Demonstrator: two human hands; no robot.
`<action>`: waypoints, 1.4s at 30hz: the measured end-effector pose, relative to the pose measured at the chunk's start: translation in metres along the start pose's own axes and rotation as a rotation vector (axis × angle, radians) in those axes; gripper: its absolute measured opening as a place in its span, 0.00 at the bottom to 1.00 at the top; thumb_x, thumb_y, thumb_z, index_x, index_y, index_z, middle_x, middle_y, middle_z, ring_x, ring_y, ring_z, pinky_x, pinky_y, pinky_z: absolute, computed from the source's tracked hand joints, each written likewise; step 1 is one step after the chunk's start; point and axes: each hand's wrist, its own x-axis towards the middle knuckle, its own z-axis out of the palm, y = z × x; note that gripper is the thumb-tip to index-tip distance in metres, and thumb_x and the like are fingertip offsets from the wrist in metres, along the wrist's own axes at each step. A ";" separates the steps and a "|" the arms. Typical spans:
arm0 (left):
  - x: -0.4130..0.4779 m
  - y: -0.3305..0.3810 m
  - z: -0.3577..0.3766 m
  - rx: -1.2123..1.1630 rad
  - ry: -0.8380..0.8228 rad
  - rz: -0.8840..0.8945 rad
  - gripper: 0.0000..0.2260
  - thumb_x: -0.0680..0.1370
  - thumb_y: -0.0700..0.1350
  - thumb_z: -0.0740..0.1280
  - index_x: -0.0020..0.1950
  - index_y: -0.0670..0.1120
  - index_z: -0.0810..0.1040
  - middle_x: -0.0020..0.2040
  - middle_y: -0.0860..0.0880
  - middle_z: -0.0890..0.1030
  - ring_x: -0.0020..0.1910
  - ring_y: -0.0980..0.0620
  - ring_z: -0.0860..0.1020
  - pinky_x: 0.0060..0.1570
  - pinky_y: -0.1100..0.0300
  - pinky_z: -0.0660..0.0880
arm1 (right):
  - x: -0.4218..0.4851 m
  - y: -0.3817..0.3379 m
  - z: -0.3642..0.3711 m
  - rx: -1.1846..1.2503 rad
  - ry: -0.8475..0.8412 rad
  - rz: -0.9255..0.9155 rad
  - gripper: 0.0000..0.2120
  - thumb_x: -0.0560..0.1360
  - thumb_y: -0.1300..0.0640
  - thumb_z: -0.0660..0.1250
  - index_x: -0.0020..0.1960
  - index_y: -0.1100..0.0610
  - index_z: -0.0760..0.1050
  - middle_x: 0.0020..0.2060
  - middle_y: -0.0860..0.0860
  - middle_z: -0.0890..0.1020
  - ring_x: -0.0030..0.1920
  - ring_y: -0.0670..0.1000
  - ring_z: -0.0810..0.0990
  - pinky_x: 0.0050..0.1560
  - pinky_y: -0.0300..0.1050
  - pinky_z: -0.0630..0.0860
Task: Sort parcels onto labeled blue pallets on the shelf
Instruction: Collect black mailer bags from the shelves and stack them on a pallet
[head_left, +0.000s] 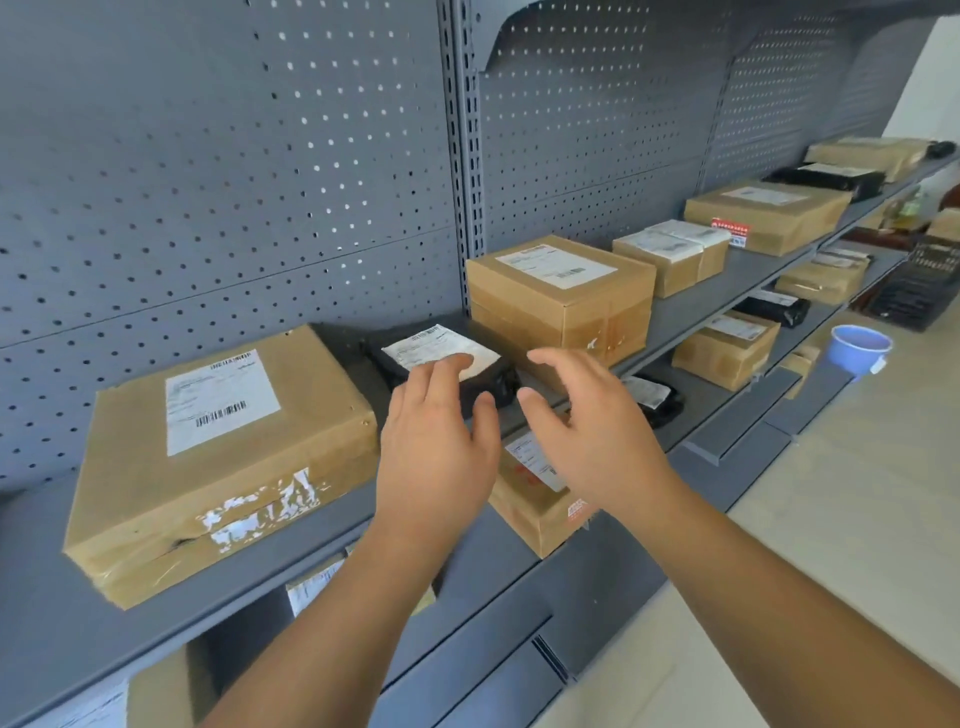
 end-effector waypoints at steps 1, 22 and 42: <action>0.009 -0.004 0.004 0.001 0.003 -0.008 0.17 0.82 0.48 0.64 0.70 0.49 0.73 0.65 0.50 0.77 0.64 0.47 0.71 0.63 0.50 0.71 | 0.009 0.003 0.005 0.006 -0.002 0.004 0.19 0.82 0.48 0.63 0.71 0.51 0.72 0.67 0.44 0.76 0.68 0.46 0.71 0.67 0.44 0.70; 0.083 -0.044 0.069 0.046 -0.019 -0.504 0.25 0.84 0.51 0.58 0.80 0.48 0.60 0.81 0.47 0.59 0.79 0.42 0.59 0.76 0.45 0.62 | 0.132 0.057 0.087 0.107 -0.278 0.099 0.21 0.85 0.55 0.56 0.78 0.52 0.66 0.75 0.49 0.71 0.73 0.51 0.70 0.70 0.46 0.67; 0.073 -0.021 0.072 -0.178 0.135 -0.794 0.29 0.78 0.48 0.63 0.80 0.53 0.61 0.50 0.66 0.78 0.35 0.66 0.81 0.29 0.72 0.72 | 0.118 0.062 0.065 0.310 -0.385 0.218 0.30 0.81 0.55 0.61 0.80 0.47 0.55 0.64 0.53 0.80 0.55 0.59 0.81 0.55 0.52 0.77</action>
